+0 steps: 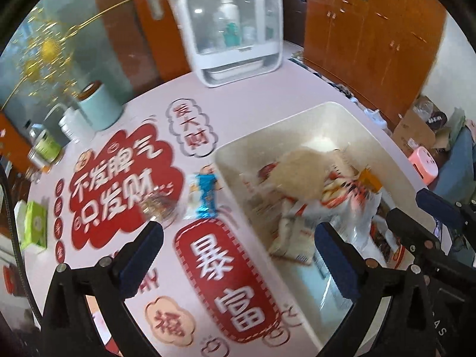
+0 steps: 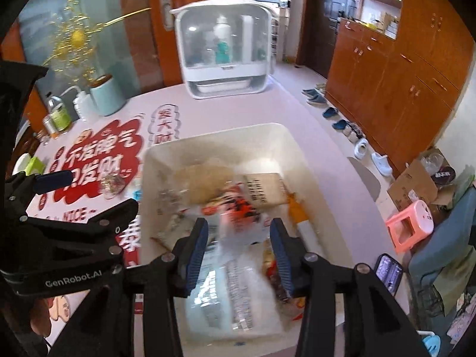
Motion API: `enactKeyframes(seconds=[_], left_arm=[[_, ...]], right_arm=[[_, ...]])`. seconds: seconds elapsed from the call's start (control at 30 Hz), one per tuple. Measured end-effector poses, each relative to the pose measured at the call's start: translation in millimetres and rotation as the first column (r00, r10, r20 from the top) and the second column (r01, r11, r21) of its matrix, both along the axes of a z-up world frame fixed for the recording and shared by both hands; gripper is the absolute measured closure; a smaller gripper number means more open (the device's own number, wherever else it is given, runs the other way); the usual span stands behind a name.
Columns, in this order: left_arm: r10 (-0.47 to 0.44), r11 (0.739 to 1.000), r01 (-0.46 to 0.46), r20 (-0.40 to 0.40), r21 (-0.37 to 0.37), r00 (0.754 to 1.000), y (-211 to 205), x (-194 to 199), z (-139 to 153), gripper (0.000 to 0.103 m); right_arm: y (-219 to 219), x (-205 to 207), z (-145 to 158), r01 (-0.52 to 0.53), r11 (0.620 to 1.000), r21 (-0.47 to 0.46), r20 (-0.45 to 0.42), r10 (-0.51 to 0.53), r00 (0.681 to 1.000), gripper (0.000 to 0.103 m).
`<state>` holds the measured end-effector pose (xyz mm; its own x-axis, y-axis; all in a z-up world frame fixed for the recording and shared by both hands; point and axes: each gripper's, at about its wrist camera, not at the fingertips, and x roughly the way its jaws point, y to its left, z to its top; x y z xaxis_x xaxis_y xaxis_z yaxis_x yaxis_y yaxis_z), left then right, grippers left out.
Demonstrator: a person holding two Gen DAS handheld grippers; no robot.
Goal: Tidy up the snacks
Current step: 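Withdraw both open grippers from the bin back toward the snacks, then grasp the clear bag of brown nuts with the left gripper while the right grasps the blue-and-white pack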
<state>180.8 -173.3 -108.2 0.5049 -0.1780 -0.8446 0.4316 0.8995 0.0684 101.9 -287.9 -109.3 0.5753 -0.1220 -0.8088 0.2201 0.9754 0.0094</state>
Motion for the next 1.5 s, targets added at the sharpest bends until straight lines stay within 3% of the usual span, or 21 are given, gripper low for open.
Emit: enactKeyframes(seconds=[0.37, 0.73, 1.2, 1.4, 1.5], left_arm=[[0.144, 0.990, -0.144, -0.004, -0.002, 0.990, 101.5, -25.1, 2.3, 0.002], [0.315, 0.949, -0.314, -0.030, 0.026, 0.949, 195.1, -29.1, -18.1, 0.002], [0.310, 0.949, -0.309, -0.012, 0.059, 0.951, 231.1, 4.6, -24.5, 0.002], [0.254, 0.967, -0.253, -0.046, 0.026, 0.966, 227.3, 37.8, -32.4, 0.002], [0.255, 0.967, -0.256, -0.051, -0.005, 0.966, 218.2, 64.6, -38.5, 0.002]], right_arm=[[76.9, -5.3, 6.3, -0.165, 0.986, 0.037, -0.005, 0.166, 0.986, 0.058], [141.2, 6.6, -15.0, -0.282, 0.957, 0.064, -0.049, 0.286, 0.957, 0.059], [168.9, 38.6, -42.6, -0.269, 0.959, 0.093, -0.098, 0.277, 0.956, 0.059], [163.8, 66.9, -55.6, -0.190, 0.975, 0.118, -0.101, 0.203, 0.974, 0.059], [155.0, 87.1, -63.3, -0.104, 0.984, 0.142, -0.087, 0.117, 0.989, 0.059]])
